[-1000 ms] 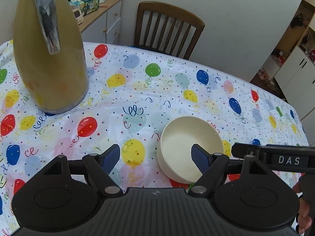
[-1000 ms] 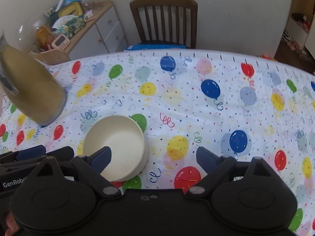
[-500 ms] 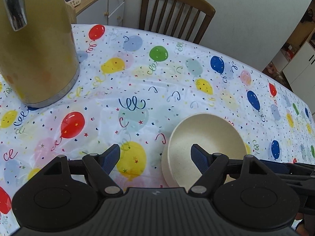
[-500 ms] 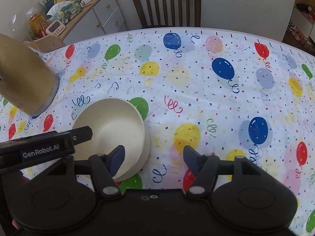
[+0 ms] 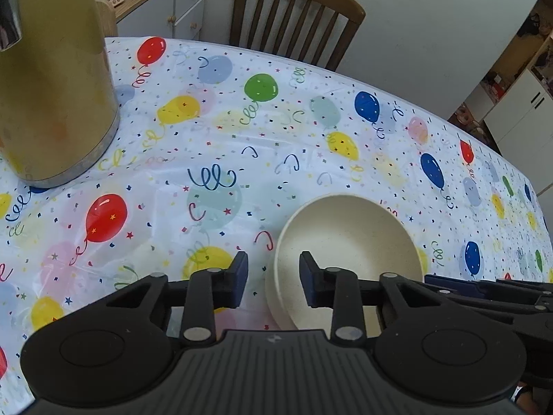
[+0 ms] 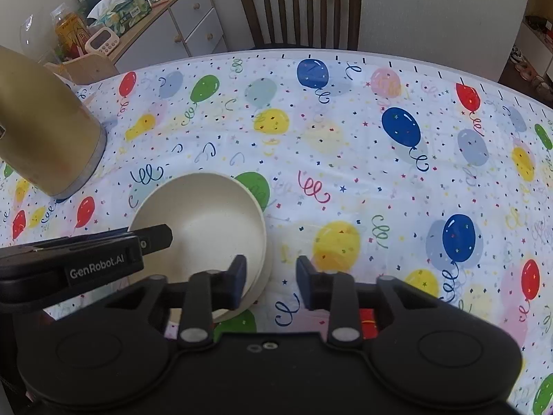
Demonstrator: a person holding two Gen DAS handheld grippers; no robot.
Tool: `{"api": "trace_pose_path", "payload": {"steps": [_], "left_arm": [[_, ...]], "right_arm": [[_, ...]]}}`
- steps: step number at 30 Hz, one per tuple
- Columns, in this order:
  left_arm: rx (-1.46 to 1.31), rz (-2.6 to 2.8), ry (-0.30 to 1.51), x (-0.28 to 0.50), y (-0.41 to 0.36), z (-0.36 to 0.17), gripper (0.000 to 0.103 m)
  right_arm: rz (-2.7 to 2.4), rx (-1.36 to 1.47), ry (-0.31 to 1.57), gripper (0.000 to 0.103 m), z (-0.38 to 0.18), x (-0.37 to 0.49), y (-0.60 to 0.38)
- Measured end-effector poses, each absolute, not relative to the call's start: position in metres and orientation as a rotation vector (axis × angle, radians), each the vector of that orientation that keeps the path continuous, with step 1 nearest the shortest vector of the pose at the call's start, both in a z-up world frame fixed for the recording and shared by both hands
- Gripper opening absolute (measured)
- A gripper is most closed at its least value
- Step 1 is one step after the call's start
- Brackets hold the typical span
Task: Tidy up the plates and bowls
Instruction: 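Close both grippers on the cream bowl rim and lift it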
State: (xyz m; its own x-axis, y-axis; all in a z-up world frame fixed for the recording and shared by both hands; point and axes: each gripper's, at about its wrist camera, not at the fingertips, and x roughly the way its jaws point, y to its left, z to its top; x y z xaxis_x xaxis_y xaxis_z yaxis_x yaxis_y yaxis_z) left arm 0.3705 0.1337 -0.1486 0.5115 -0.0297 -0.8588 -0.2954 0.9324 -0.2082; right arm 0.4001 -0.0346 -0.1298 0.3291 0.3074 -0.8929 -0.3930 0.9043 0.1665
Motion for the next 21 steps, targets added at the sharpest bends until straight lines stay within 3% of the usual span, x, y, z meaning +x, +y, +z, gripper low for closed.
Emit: {"api": "trace_pose_path", "payload": {"steps": [5, 21], "left_arm": [[-0.349, 0.156, 1.039, 0.369, 0.130, -0.148, 0.013], [-0.362, 0.176, 1.052, 0.332, 0.120, -0.118, 0.008]], "right_arm": [[0.470, -0.084, 1.154, 0.009, -0.129, 0.399, -0.032], [0.476, -0.099, 1.117, 0.007, -0.101, 0.369, -0.038]]}}
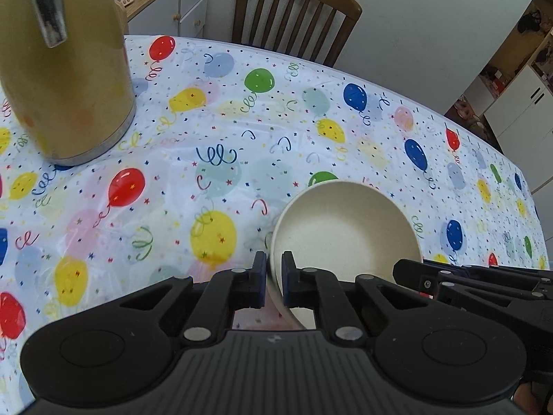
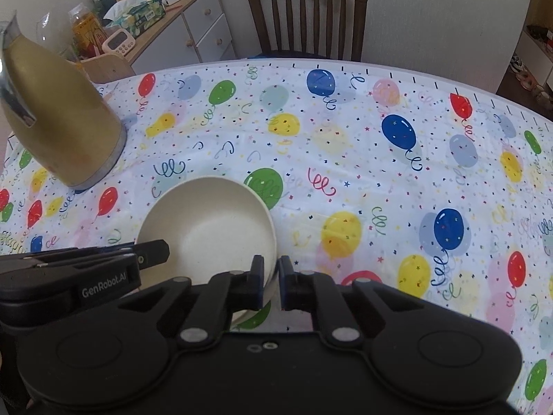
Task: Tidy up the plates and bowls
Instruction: 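Close both grippers on the cream bowl rim and lift it, then carry the cream bowl to the stack and lower it onto the pink bowl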
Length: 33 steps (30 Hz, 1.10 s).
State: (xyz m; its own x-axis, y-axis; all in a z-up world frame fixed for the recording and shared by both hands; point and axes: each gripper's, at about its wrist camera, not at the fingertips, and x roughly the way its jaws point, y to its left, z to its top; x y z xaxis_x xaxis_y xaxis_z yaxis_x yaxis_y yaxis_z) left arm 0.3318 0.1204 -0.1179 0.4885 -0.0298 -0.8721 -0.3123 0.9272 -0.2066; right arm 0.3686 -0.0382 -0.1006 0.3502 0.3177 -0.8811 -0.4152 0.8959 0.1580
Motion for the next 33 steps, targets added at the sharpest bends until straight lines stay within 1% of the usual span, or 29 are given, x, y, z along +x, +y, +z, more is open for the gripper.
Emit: {"api": "trace_pose_path", "payload": {"steps": [10, 18, 33], "left_arm": [[-0.361, 0.165, 1.046, 0.277, 0.110, -0.081, 0.008], [-0.347, 0.159, 1.044, 0.221, 0.106, -0.056, 0.008], [-0.345, 0.139, 1.056, 0.129, 0.104, -0.043, 0.008]], "right_arm": [[0.487, -0.085, 1.112, 0.007, -0.069, 0.319, -0.053], [0.505, -0.100, 1.096, 0.007, -0.043, 0.264, -0.055], [0.520, -0.095, 1.088, 0.007, -0.025, 0.174, -0.061]]}}
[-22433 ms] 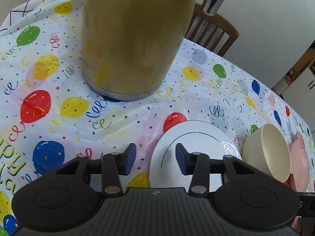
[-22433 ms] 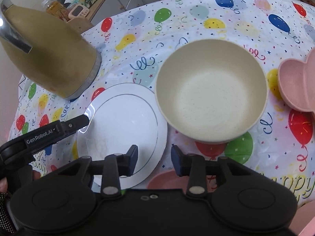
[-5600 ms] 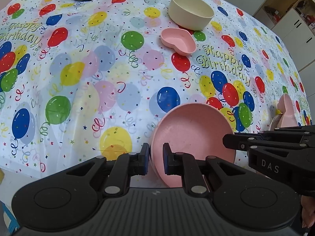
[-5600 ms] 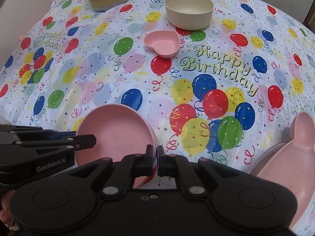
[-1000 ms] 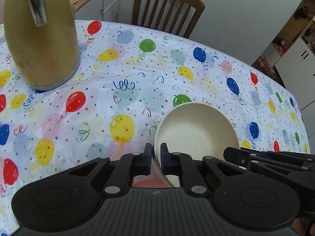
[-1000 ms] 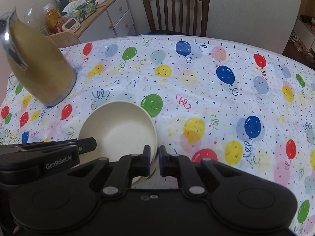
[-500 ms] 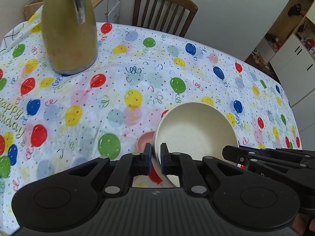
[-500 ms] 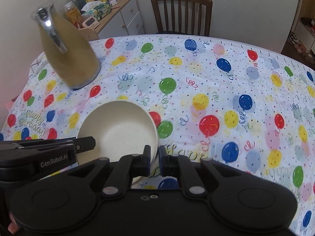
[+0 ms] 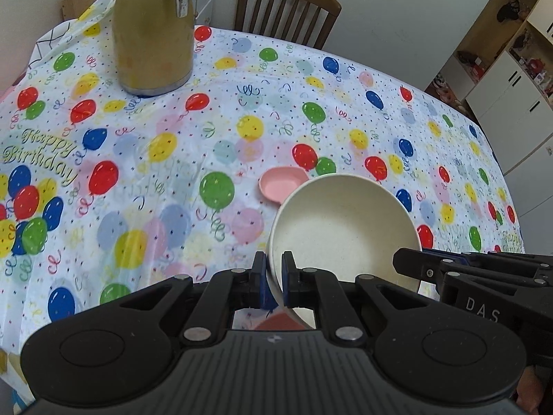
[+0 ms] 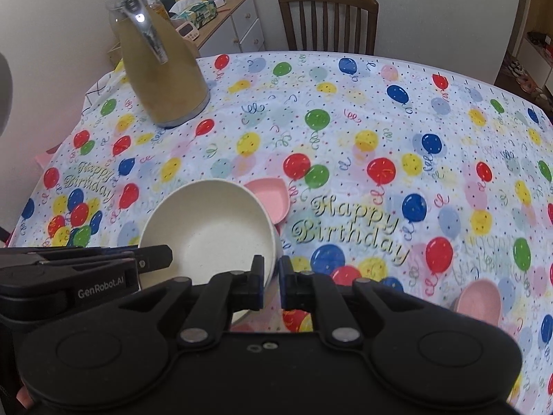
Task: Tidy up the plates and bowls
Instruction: 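Carry the cream bowl to the stack and lower it onto the pink bowl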
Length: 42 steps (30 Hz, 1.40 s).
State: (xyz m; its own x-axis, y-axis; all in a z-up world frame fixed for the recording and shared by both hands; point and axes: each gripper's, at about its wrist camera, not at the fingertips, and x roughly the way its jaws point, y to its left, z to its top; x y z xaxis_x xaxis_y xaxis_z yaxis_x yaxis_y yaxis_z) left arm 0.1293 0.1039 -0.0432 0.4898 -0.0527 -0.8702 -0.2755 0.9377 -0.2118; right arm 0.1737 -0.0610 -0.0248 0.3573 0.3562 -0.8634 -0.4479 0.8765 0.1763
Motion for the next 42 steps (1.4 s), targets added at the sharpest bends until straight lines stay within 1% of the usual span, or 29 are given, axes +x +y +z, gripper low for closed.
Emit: {"api": "trace_pose_path", "payload": {"steps": [8, 15, 26, 42], "left_arm": [[-0.356, 0.142, 1.064, 0.091, 0.105, -0.051, 0.008], [-0.356, 0.146, 1.104, 0.073, 0.101, -0.067, 0.008], [-0.347, 0.139, 1.153, 0.065, 0.095, -0.085, 0.008], [-0.348, 0.138, 1.178, 0.069, 0.093, -0.103, 0.008]], "right_arm": [[0.531, -0.087, 1.105, 0.007, -0.031, 0.141, -0.063], [0.524, -0.084, 1.141, 0.008, -0.046, 0.120, -0.065], [0.507, -0.055, 1.192, 0.007, -0.067, 0.112, -0.072], [0.495, -0.062, 1.224, 0.007, -0.083, 0.115, -0.072]]}}
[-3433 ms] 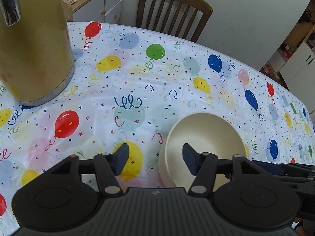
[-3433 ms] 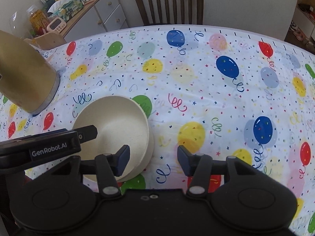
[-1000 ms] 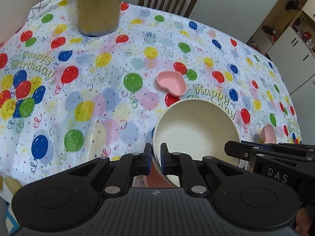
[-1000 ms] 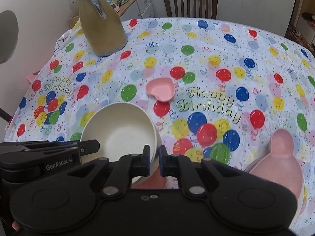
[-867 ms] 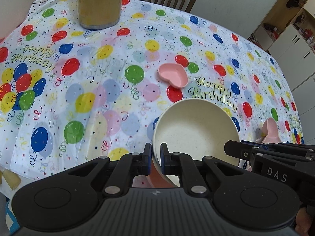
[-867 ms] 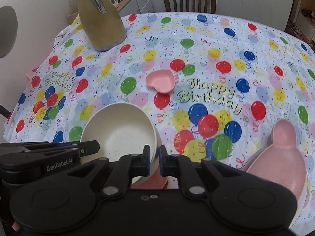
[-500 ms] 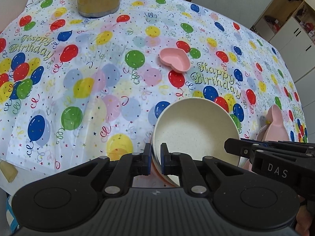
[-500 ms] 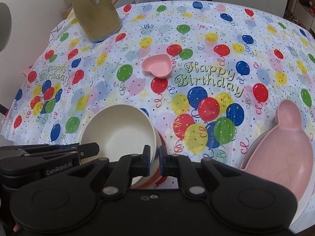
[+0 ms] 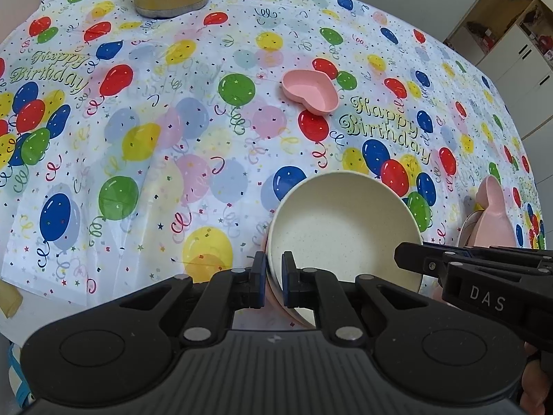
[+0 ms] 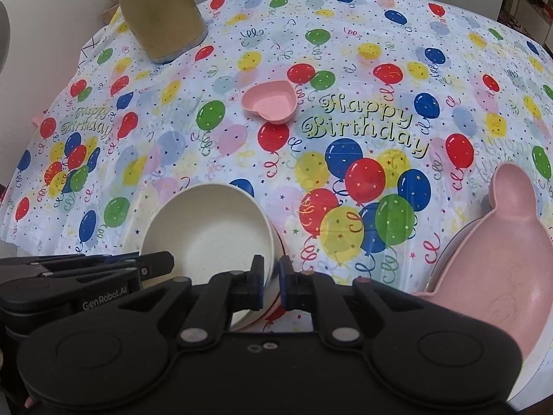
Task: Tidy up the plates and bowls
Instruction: 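Carry the cream bowl to the stack and lower it onto the pink bowl, then open both grippers and move them toward the pink heart-shaped dish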
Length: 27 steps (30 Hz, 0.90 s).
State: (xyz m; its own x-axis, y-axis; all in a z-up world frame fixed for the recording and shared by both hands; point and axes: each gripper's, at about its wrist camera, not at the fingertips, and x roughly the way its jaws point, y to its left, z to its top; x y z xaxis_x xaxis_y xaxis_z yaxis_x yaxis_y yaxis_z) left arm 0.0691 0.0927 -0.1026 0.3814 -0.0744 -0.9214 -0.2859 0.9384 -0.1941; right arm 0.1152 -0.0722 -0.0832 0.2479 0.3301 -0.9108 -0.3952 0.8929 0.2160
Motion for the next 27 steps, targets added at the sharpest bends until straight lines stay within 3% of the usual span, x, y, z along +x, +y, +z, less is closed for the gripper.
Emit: {"api": "trace_pose_path", "payload": {"steps": [11, 27], "left_arm": [[-0.365, 0.131, 1.160, 0.068, 0.096, -0.097, 0.009], [-0.344, 0.110, 1.031, 0.068, 0.103, -0.059, 0.009]], "right_arm": [[0.509, -0.063, 1.231, 0.019, -0.081, 0.115, -0.071], [0.564, -0.083, 1.114, 0.026, -0.038, 0.123, -0.069]]}}
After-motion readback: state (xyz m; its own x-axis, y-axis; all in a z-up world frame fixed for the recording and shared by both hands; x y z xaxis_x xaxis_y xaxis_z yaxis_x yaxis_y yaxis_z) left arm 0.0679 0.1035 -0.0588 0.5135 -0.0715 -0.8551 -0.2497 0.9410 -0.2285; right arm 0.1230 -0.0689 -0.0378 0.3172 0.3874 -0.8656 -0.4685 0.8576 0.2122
